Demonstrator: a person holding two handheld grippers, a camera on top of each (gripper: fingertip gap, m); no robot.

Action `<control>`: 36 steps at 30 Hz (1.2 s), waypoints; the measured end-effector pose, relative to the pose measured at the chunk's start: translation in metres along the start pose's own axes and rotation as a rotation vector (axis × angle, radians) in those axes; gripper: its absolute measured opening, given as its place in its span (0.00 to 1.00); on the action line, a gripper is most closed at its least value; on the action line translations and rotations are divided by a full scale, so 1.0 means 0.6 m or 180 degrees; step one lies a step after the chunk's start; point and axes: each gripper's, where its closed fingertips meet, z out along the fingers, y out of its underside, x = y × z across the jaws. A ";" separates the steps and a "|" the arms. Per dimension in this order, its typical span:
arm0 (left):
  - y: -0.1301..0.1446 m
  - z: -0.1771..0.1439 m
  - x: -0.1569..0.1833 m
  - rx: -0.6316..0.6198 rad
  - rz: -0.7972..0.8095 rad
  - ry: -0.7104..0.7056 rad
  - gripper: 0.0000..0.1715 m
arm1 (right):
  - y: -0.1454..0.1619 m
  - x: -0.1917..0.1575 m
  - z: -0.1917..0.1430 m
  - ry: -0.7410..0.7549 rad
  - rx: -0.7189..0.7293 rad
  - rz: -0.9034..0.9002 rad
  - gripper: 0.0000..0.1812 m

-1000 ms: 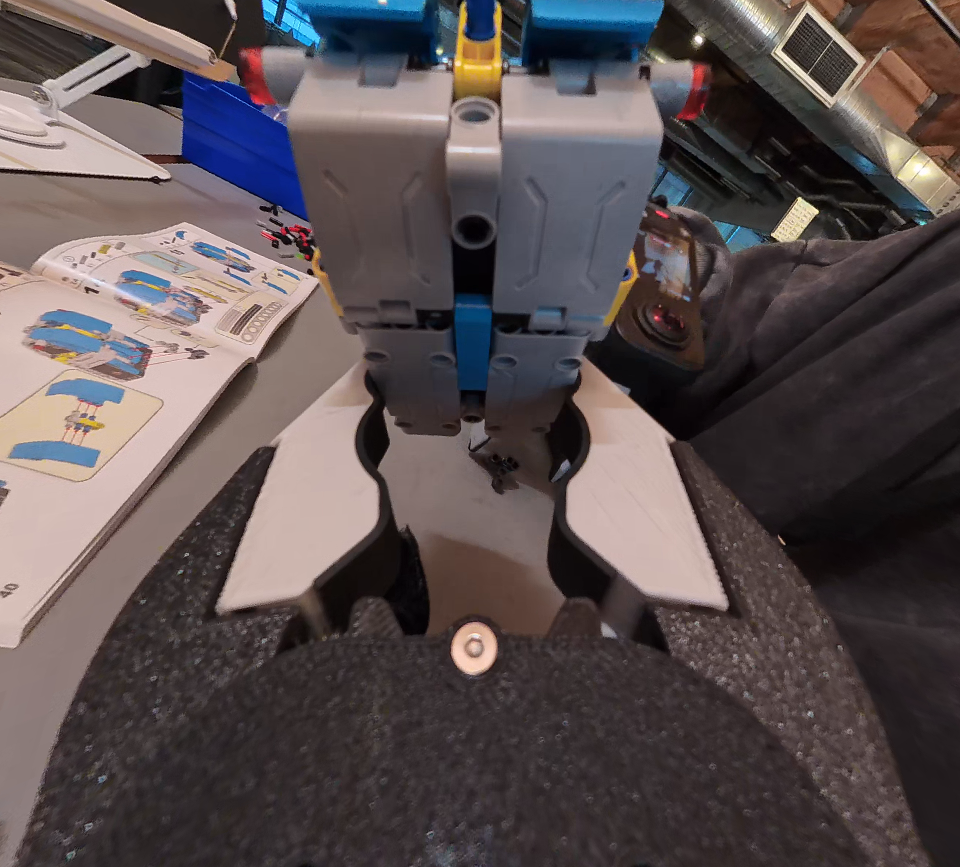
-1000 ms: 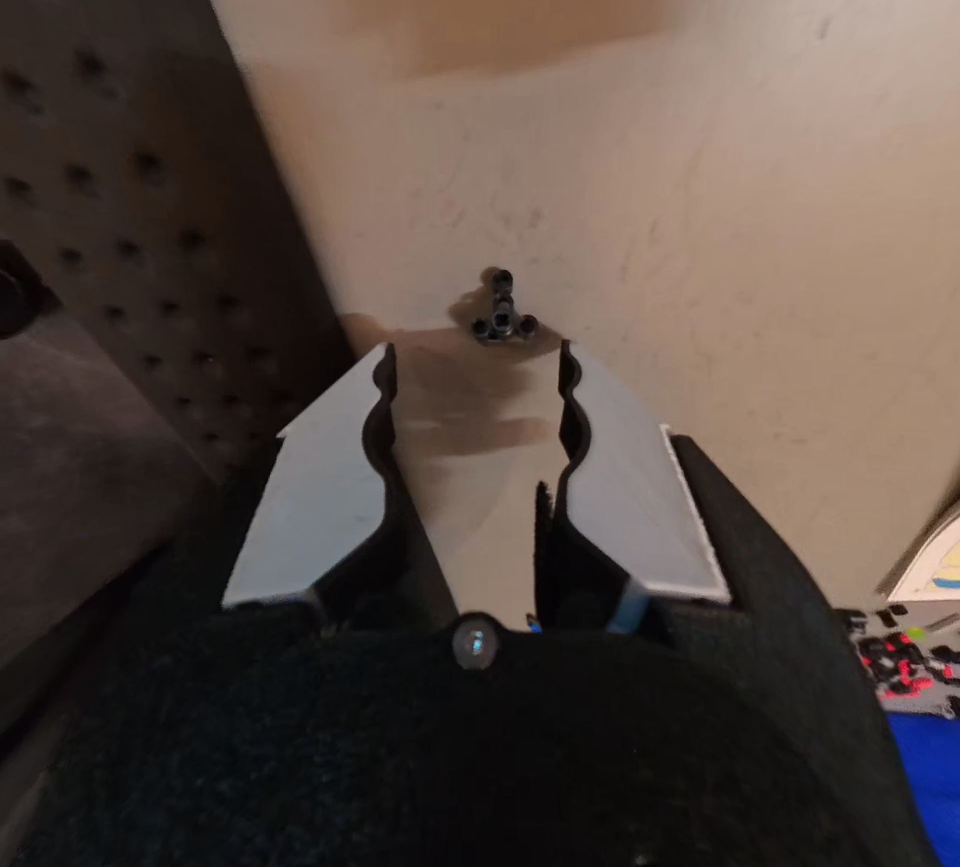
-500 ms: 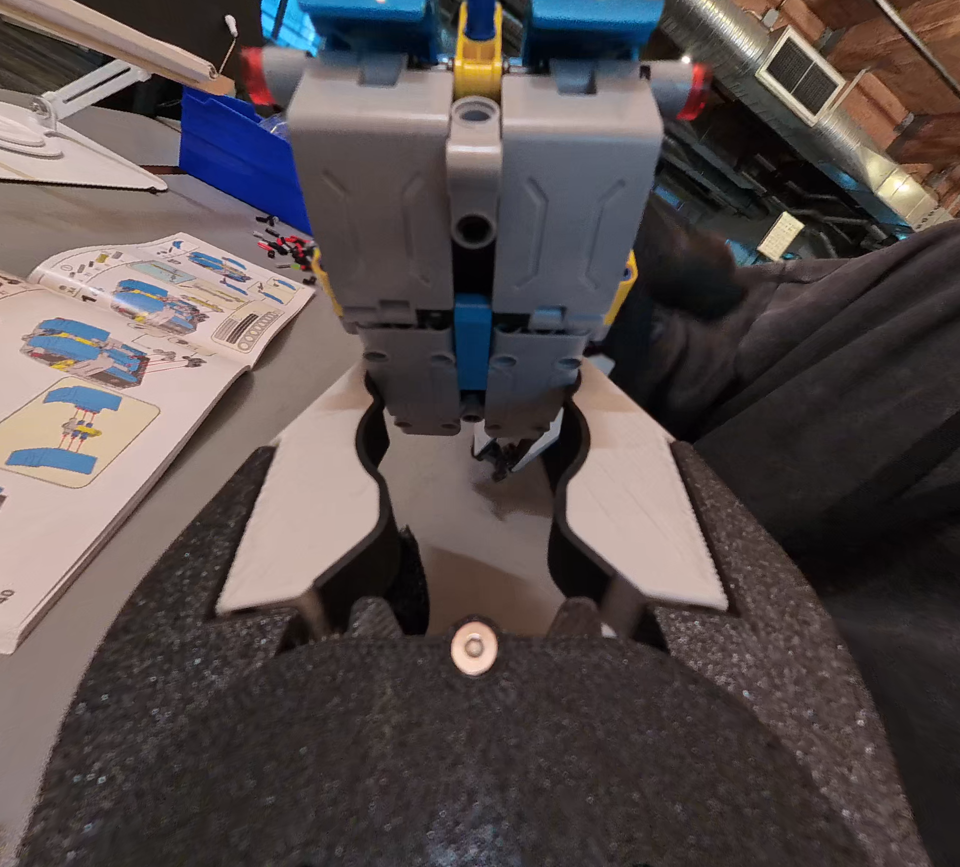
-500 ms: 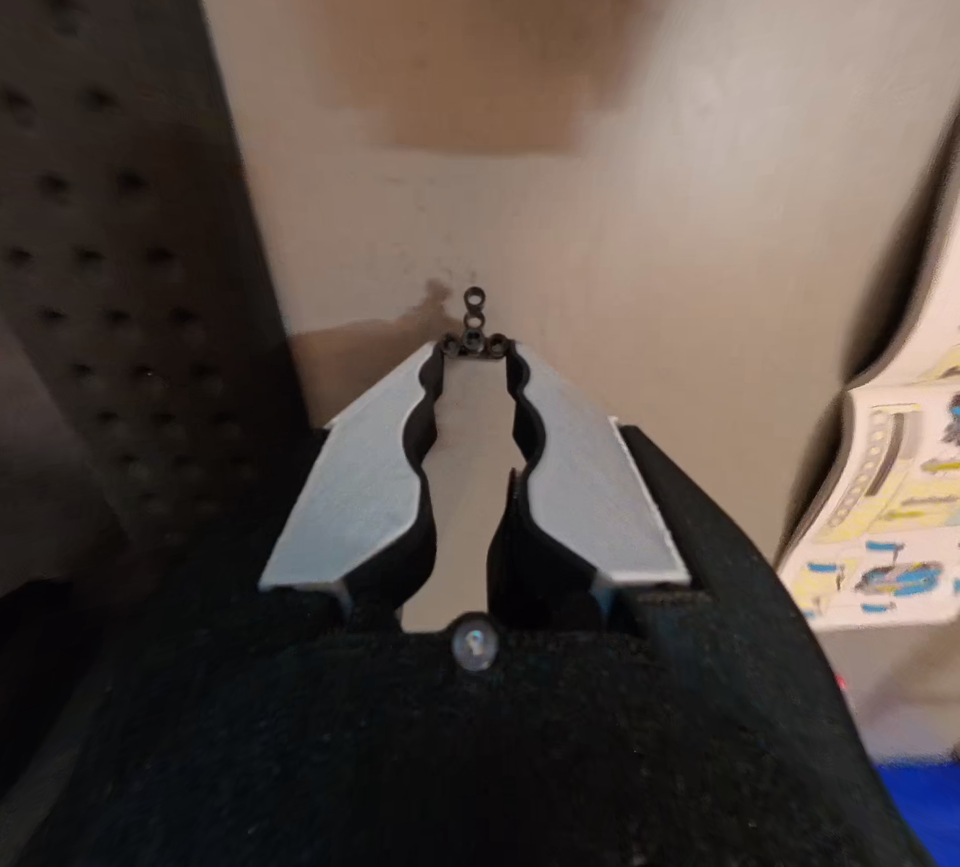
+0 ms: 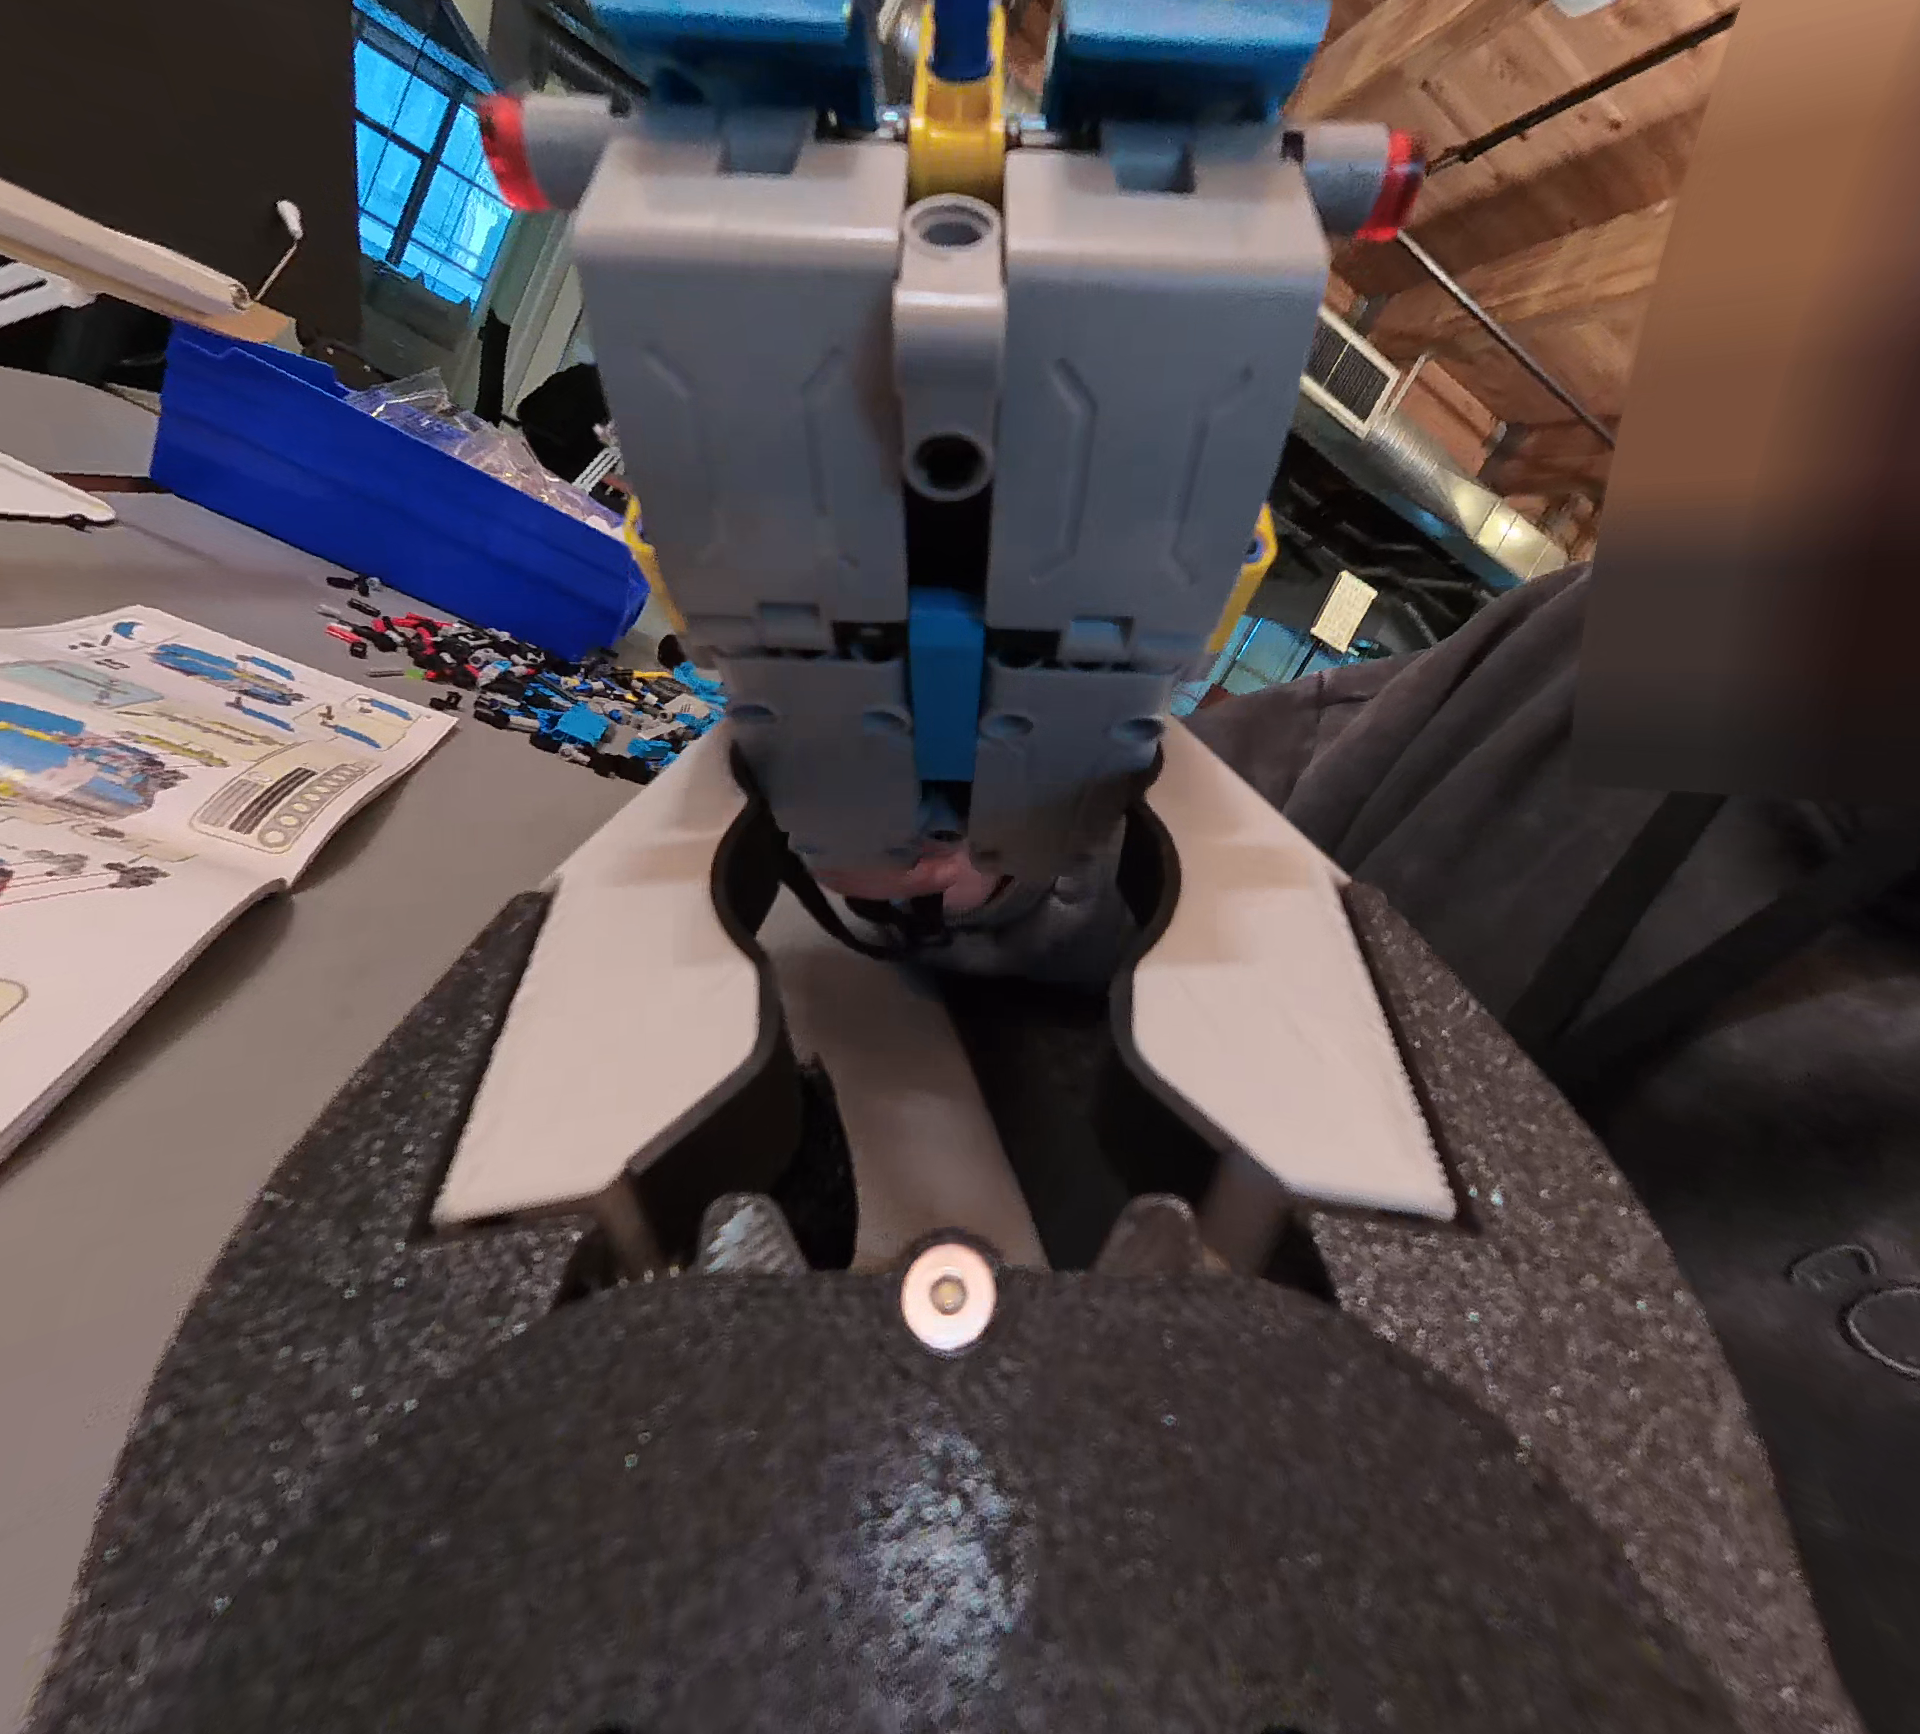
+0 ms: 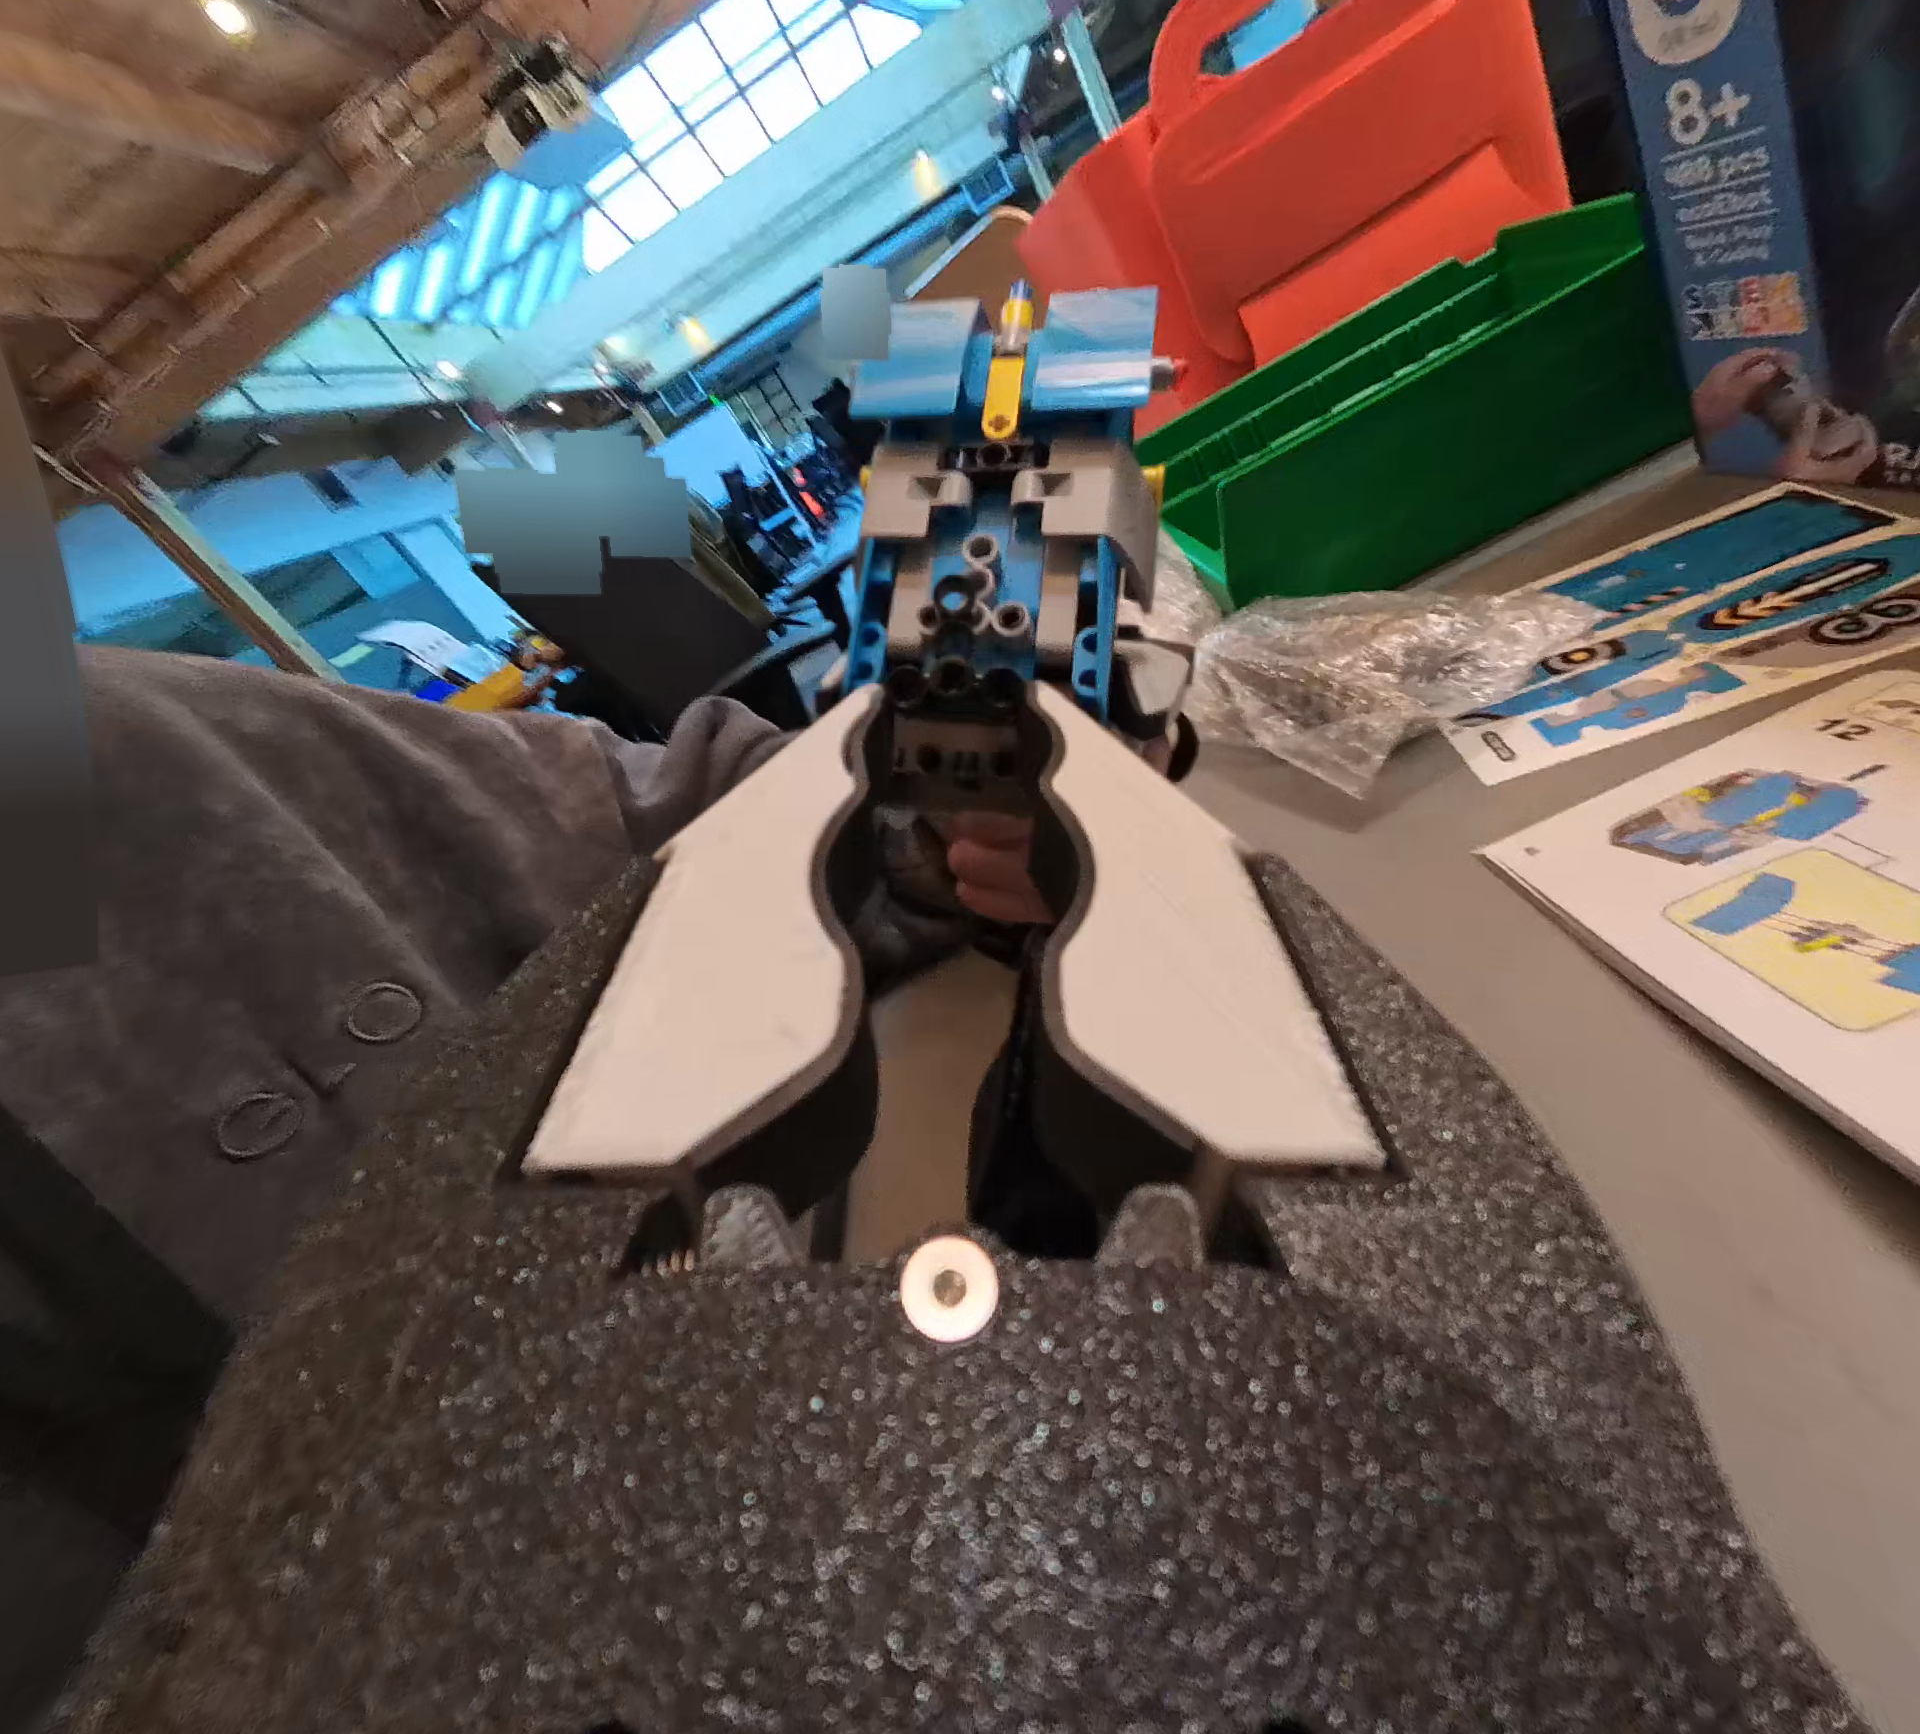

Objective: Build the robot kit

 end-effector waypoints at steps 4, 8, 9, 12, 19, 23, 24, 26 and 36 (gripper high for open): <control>0.000 0.001 -0.010 0.0070 -0.0066 -0.0055 0.38 | 0.014 0.004 0.008 0.0134 -0.0124 -0.0094 0.13; -0.007 0.000 -0.014 0.0189 -0.0088 -0.0089 0.38 | 0.013 0.018 0.000 0.0311 -0.0141 -0.0089 0.12; -0.006 0.000 -0.015 0.0171 -0.0079 -0.0103 0.38 | 0.015 0.018 0.000 0.0288 -0.0147 -0.0034 0.13; -0.008 0.000 -0.012 0.0215 -0.0008 -0.0123 0.38 | 0.016 0.014 0.003 0.0271 -0.0156 -0.0078 0.13; -0.025 -0.002 -0.013 0.0513 -0.0186 -0.0061 0.38 | 0.022 0.014 0.009 0.0372 -0.0092 -0.0060 0.12; -0.026 -0.003 -0.009 0.0557 -0.0169 -0.0033 0.38 | 0.013 0.012 0.011 0.0293 -0.0068 0.0012 0.13; -0.026 -0.004 -0.010 0.0546 -0.0177 -0.0039 0.38 | 0.016 0.012 0.011 0.0281 -0.0109 0.0030 0.13; -0.021 -0.002 -0.012 0.0475 -0.0201 -0.0046 0.38 | 0.015 0.014 0.009 0.0308 -0.0137 -0.0010 0.13; -0.001 0.004 -0.015 0.0246 -0.0242 -0.0049 0.39 | 0.008 0.015 0.008 0.0255 -0.0178 0.0101 0.12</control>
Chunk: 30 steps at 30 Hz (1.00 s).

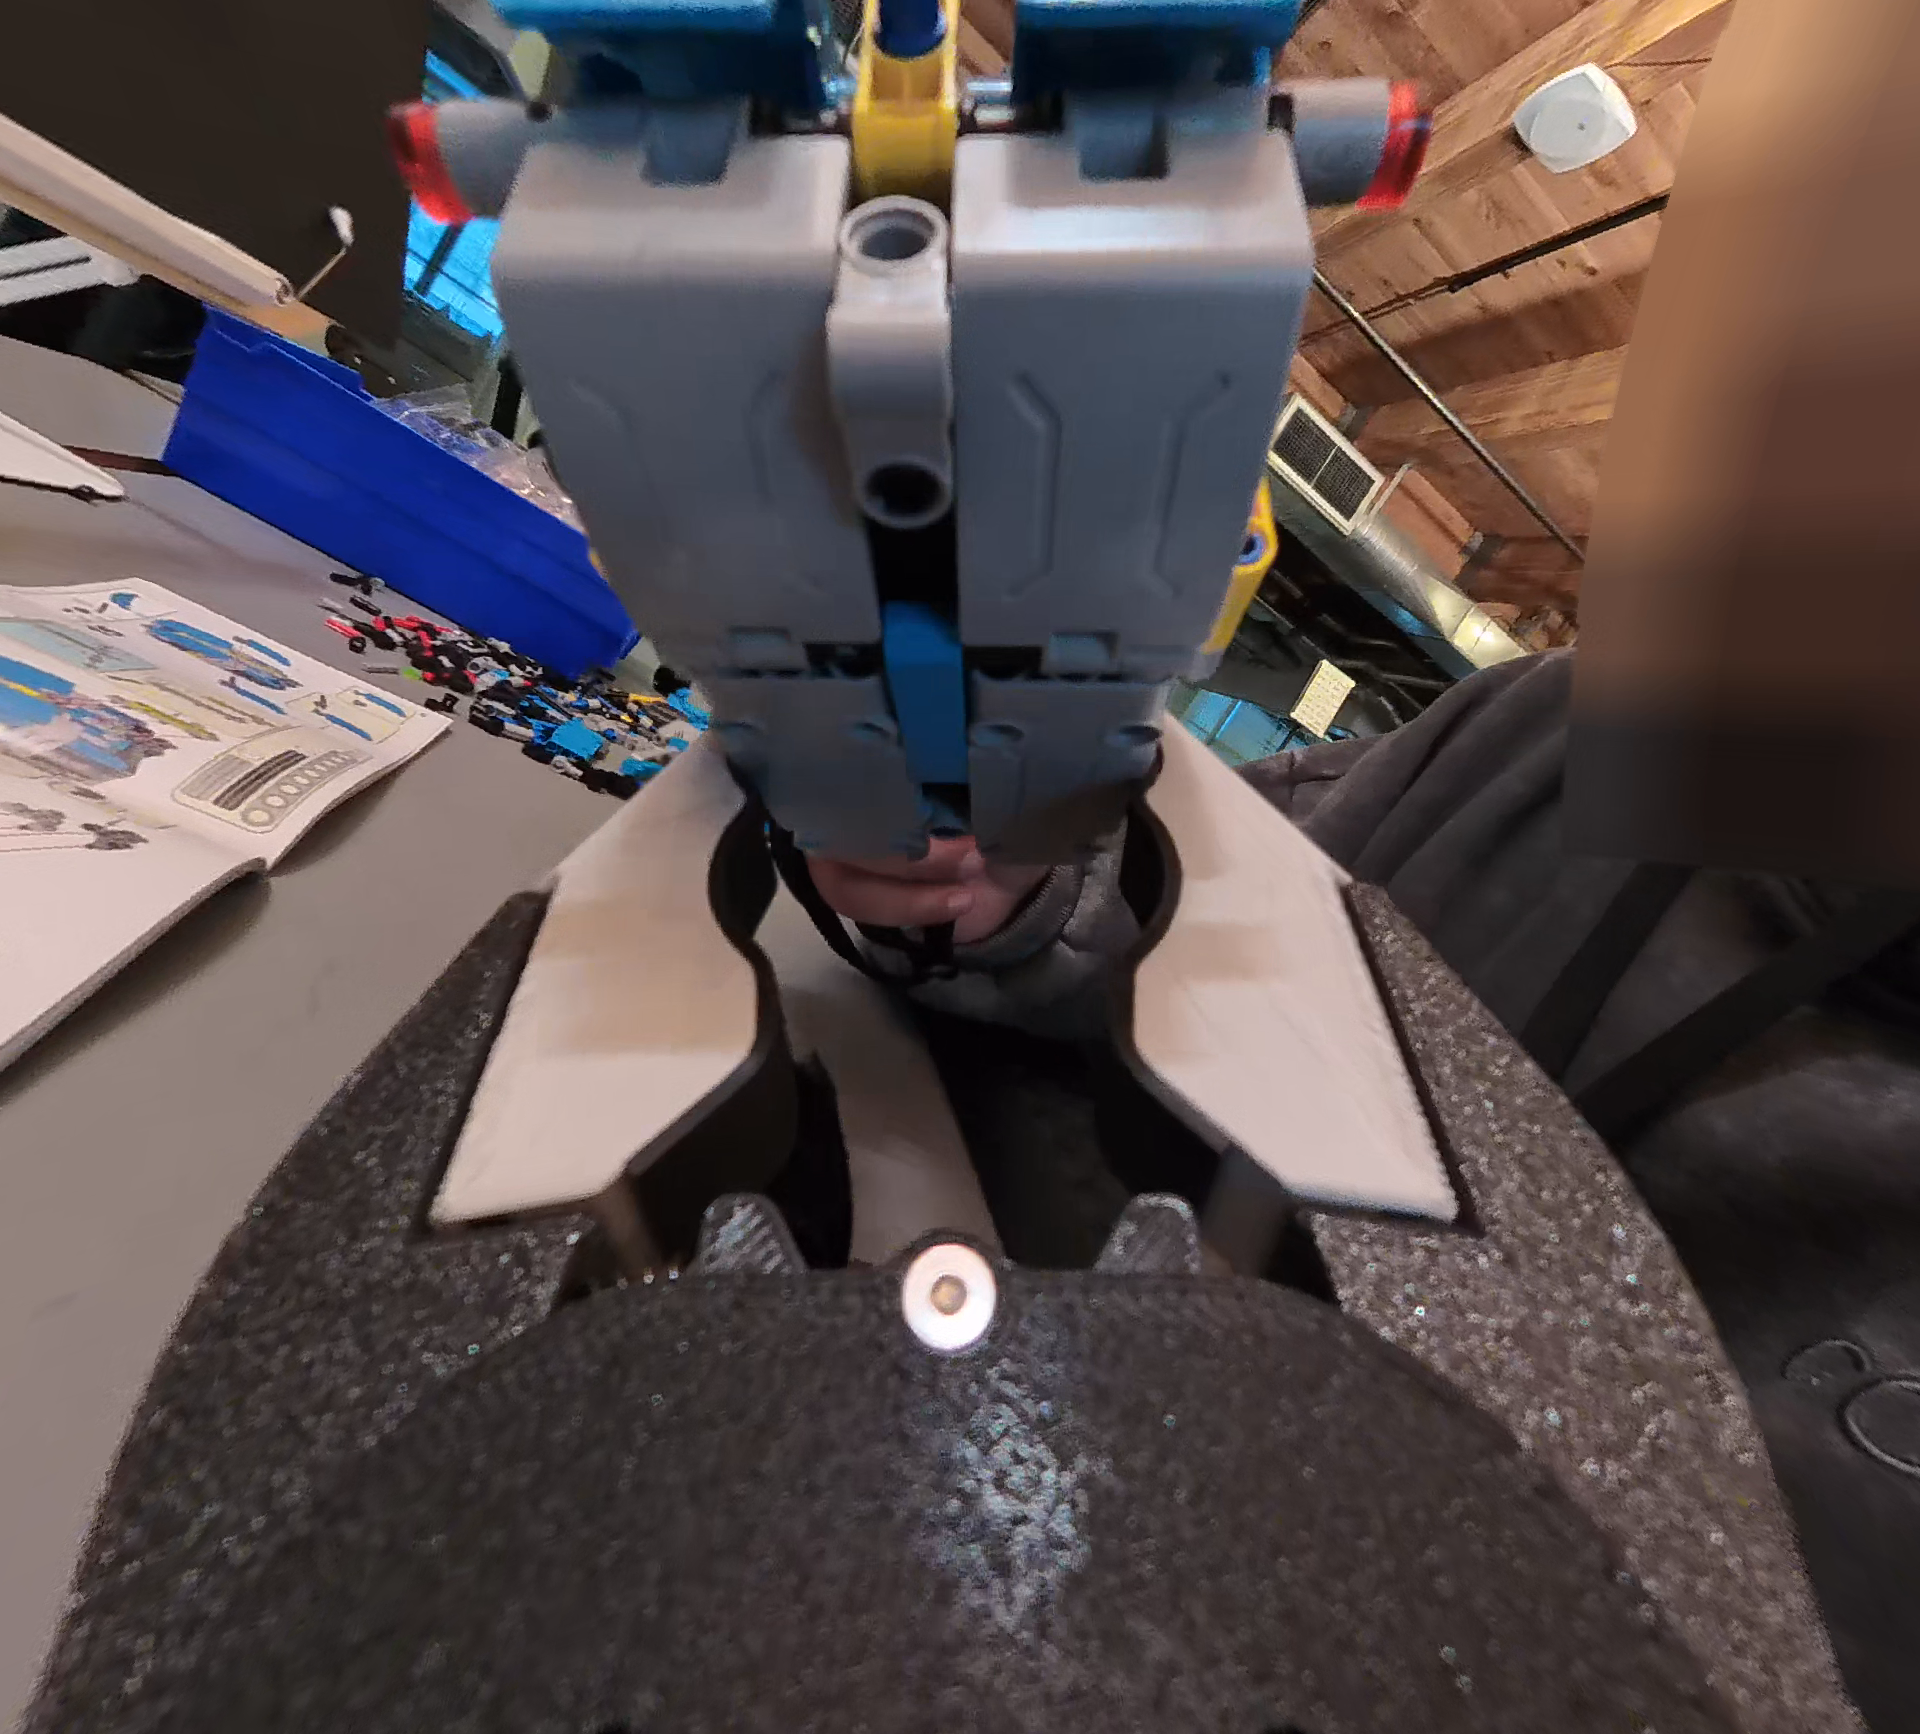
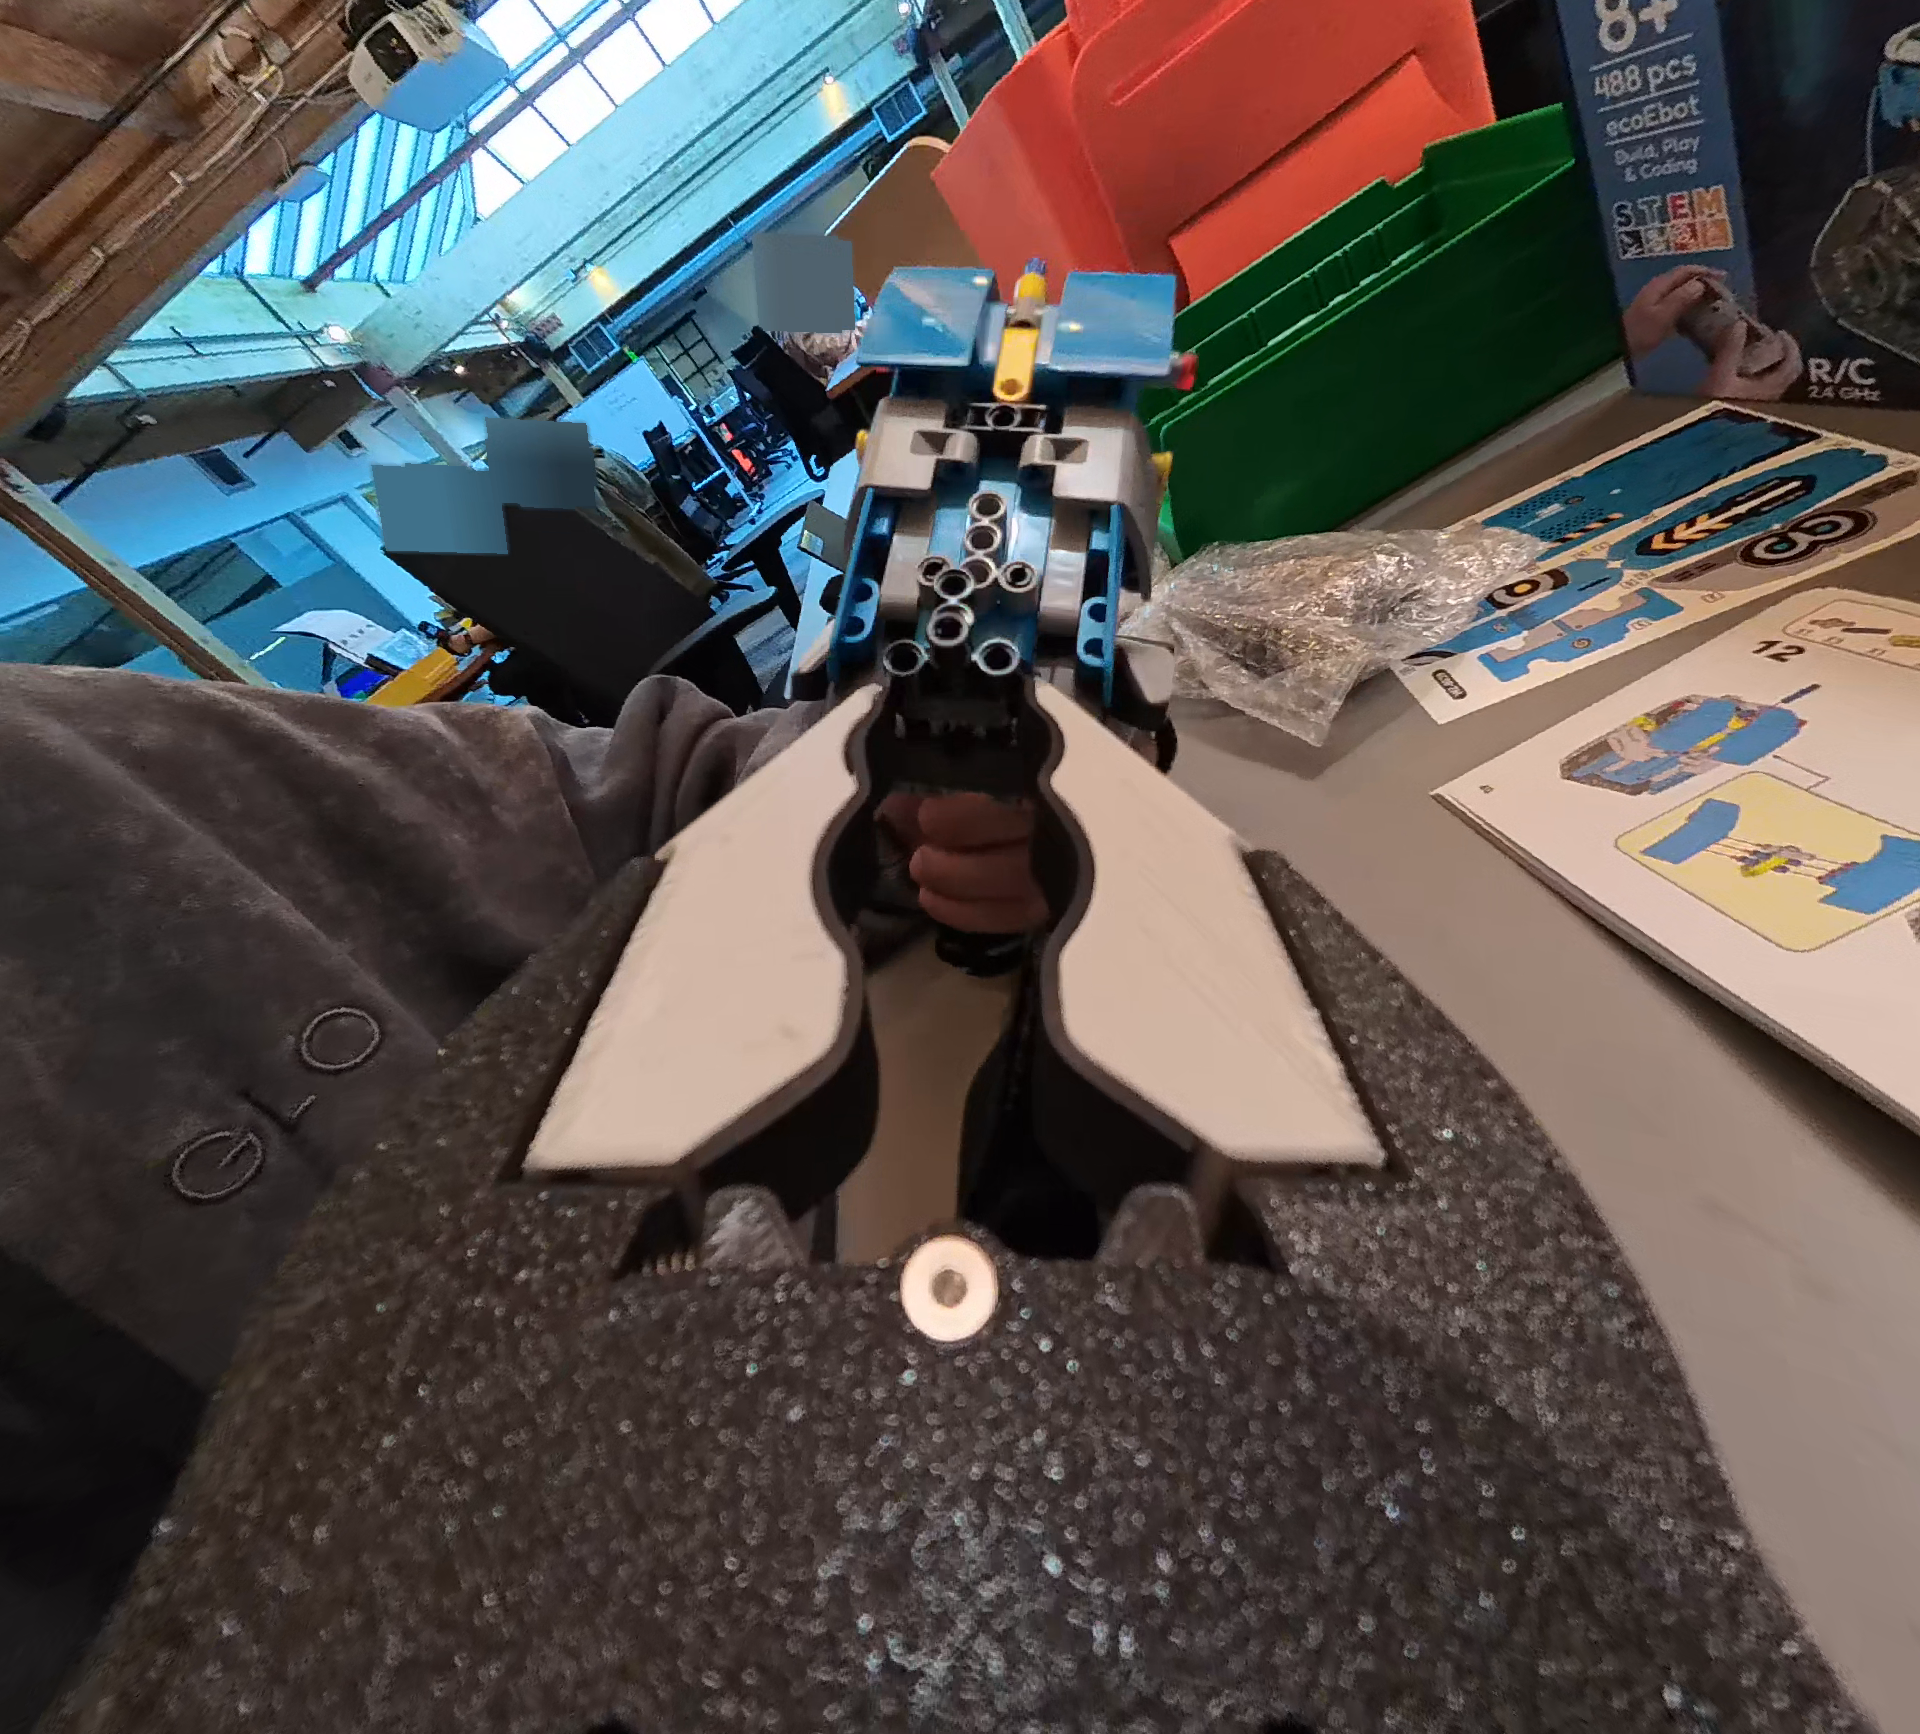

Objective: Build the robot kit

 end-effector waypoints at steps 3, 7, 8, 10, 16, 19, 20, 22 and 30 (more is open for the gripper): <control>0.005 0.000 -0.006 -0.0071 -0.0062 -0.0029 0.41 | 0.001 0.001 0.005 0.0006 -0.0026 0.0006 0.12; 0.039 0.011 -0.009 -0.0407 0.0045 -0.0109 0.40 | -0.009 -0.003 0.007 -0.0020 0.0002 -0.0013 0.13; 0.039 0.012 -0.008 -0.0413 0.0117 -0.0126 0.39 | -0.010 -0.006 0.007 -0.0050 -0.0014 -0.0005 0.13; 0.039 0.011 -0.010 -0.0459 0.0188 -0.0171 0.39 | -0.009 -0.005 0.006 -0.0029 -0.0033 -0.0018 0.13; 0.041 0.009 -0.020 -0.0511 0.0233 -0.0286 0.40 | -0.001 0.005 0.002 0.0088 -0.0117 -0.0194 0.13; 0.040 0.006 -0.027 -0.0508 0.0200 -0.0355 0.39 | 0.005 0.013 0.001 0.0197 -0.0184 -0.0312 0.13; 0.039 0.004 -0.029 -0.0499 0.0181 -0.0370 0.39 | 0.007 0.017 0.000 0.0247 -0.0208 -0.0352 0.13; 0.039 0.003 -0.031 -0.0493 0.0169 -0.0381 0.40 | 0.009 0.020 -0.001 0.0256 -0.0163 -0.0326 0.13; 0.033 -0.001 -0.044 -0.0395 0.0100 -0.0525 0.39 | 0.016 0.036 -0.004 0.0423 0.0004 -0.0106 0.13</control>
